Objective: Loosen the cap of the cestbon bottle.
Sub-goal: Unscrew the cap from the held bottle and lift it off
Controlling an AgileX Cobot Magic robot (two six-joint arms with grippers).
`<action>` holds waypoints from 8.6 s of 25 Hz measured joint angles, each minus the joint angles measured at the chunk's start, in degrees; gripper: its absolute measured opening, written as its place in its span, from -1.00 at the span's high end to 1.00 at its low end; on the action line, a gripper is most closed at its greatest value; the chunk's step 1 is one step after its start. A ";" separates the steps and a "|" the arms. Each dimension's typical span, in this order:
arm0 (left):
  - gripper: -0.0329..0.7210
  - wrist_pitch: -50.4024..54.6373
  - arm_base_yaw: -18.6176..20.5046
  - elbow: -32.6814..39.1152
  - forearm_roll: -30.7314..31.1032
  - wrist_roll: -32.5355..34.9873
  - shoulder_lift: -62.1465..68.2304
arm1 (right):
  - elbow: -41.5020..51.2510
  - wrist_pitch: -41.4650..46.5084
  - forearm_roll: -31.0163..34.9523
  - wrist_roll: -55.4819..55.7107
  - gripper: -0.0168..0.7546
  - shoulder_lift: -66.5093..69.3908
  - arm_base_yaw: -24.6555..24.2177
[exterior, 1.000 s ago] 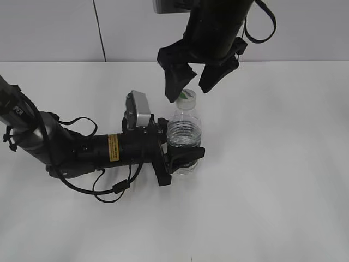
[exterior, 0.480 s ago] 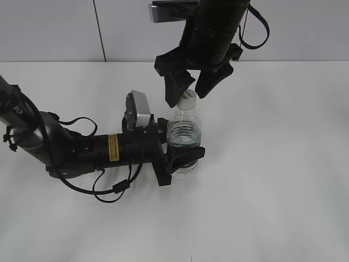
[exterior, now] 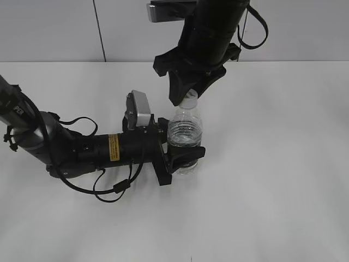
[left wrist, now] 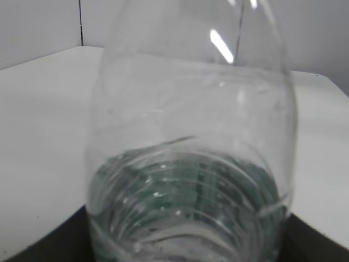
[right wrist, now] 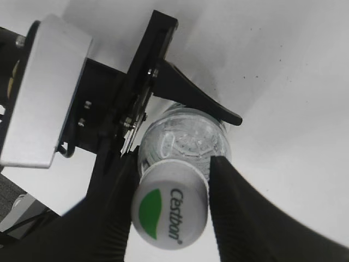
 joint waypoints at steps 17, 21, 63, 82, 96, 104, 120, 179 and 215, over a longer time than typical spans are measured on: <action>-0.17 0.06 -0.05 -0.07 -0.10 0.05 0.00 | -0.06 -0.42 0.43 -25.09 0.19 0.00 0.00; -0.17 0.06 -0.05 -0.07 -0.05 0.05 0.00 | -0.06 -0.41 1.25 -30.18 0.19 0.00 0.00; -0.17 0.17 -0.05 -0.07 0.06 0.05 0.00 | -0.06 1.01 0.74 -81.02 0.20 -0.28 0.44; -0.17 0.06 -0.05 -0.07 0.21 0.05 0.00 | -0.18 0.36 0.25 -65.97 -0.55 -0.30 0.37; -0.17 0.06 -0.05 -0.07 0.39 0.05 0.00 | -3.97 0.31 2.63 -34.19 -0.63 -2.76 0.37; -0.17 0.06 -0.05 -0.07 0.44 0.05 0.00 | -4.04 0.31 -1.17 -5.23 -0.56 -6.06 0.37; -0.17 0.06 -0.05 -0.07 0.45 0.05 0.00 | 0.95 0.31 -0.37 9.28 -0.56 -6.49 0.37; -0.17 0.07 -0.05 -0.07 0.50 0.10 0.00 | 1.85 0.30 -0.15 -13.94 0.20 -2.38 0.37; -0.17 0.17 -0.06 -0.07 0.43 0.27 0.00 | 1.79 0.30 -3.98 -95.09 0.20 -2.58 1.01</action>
